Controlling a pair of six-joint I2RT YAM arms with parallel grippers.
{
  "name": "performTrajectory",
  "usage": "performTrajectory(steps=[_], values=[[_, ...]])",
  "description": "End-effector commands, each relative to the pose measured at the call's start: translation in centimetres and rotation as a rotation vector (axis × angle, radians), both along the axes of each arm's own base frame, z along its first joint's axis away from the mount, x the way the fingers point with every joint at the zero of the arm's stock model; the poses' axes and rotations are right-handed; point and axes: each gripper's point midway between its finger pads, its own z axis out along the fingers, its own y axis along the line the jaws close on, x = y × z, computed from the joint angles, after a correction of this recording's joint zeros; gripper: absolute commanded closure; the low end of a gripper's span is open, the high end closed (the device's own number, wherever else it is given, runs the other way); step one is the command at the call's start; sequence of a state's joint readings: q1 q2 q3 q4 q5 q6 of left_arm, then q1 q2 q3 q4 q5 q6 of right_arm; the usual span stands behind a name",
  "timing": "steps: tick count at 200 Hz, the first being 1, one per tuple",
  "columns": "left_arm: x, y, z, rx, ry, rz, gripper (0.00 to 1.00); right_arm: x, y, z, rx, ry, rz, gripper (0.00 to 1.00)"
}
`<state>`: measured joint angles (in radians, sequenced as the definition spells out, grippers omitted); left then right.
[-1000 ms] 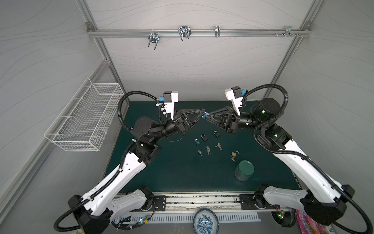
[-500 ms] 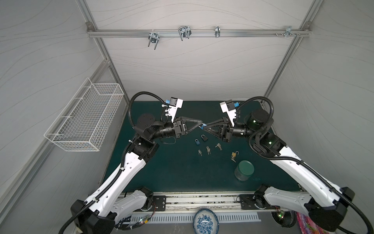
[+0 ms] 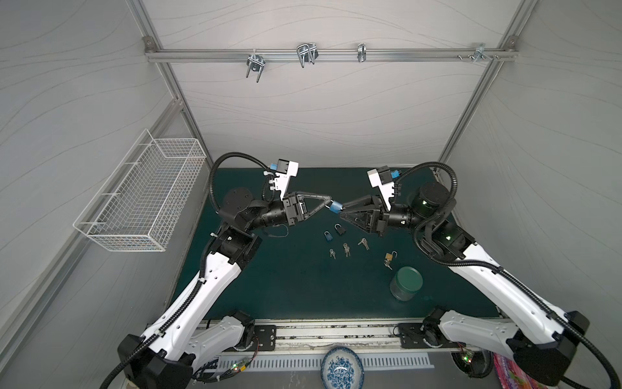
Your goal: Lock with the key
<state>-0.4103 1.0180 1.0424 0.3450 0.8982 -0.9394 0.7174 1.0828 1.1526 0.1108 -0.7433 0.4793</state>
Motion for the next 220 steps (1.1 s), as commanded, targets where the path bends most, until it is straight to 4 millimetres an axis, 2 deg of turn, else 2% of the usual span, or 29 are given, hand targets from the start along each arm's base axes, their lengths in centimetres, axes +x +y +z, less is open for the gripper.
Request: performTrajectory(steps=[1, 20, 56, 92, 131, 168, 220], values=[[-1.1, 1.3, 4.0, -0.079, -0.115, 0.043, 1.0, -0.8, -0.9, 1.6, 0.023, -0.093, -0.005, 0.46], [-1.0, 1.3, 4.0, -0.079, -0.112, 0.045, 1.0, -0.6, -1.3, 1.1, 0.002, -0.146, -0.047, 0.42], [-1.0, 1.2, 4.0, -0.083, -0.108, 0.026, 1.0, -0.3, -1.9, 0.6, -0.057, -0.29, -0.104, 0.41], [-1.5, 1.0, 4.0, -0.083, -0.119, -0.01, 1.0, -1.5, -2.1, 1.8, -0.057, -0.377, -0.053, 0.48], [-2.2, 0.8, 4.1, -0.078, -0.133, -0.039, 1.0, -2.3, -1.6, 3.1, -0.04, -0.354, 0.018, 0.52], [-2.7, 0.2, 4.1, -0.067, -0.147, -0.065, 1.0, -1.9, -0.6, 3.3, -0.057, -0.275, 0.076, 0.52], [-2.8, 0.2, 3.9, -0.057, -0.154, -0.055, 1.0, -1.9, -0.1, 2.4, -0.087, -0.215, 0.109, 0.57]])
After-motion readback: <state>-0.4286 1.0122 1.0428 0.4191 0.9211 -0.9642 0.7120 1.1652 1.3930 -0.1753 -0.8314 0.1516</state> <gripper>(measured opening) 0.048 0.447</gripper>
